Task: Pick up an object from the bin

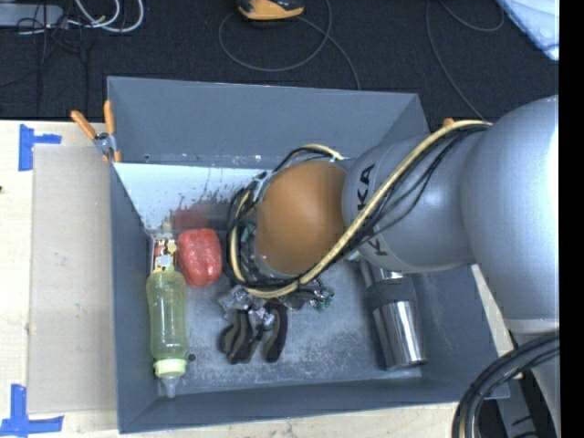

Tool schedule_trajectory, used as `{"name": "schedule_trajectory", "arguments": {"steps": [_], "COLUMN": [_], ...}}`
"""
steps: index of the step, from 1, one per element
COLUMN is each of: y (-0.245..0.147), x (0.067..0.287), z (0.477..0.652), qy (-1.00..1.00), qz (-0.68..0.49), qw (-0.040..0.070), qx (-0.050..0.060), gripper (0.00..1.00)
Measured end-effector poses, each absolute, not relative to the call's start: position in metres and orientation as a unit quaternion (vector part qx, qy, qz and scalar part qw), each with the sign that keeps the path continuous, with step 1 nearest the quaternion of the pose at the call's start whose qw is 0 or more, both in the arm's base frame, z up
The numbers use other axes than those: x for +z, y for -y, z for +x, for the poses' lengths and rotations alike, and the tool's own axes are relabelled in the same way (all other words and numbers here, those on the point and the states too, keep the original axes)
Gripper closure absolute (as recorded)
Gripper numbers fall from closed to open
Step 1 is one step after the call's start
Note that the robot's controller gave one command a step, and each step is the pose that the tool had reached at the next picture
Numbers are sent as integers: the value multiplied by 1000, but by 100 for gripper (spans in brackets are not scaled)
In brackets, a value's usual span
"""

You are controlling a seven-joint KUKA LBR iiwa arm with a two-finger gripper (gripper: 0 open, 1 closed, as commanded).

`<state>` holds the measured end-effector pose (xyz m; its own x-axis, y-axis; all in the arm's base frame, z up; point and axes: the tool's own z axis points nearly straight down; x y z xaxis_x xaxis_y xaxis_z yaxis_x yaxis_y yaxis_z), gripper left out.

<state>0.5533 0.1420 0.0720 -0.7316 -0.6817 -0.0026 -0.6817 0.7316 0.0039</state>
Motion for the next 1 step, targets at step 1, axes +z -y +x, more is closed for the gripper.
{"name": "schedule_trajectory", "arguments": {"steps": [1], "y": [-142], "x": [72], "z": [553], "qy": [-931], "qz": [-365], "qw": [1], "qx": [3], "gripper": [100]}}
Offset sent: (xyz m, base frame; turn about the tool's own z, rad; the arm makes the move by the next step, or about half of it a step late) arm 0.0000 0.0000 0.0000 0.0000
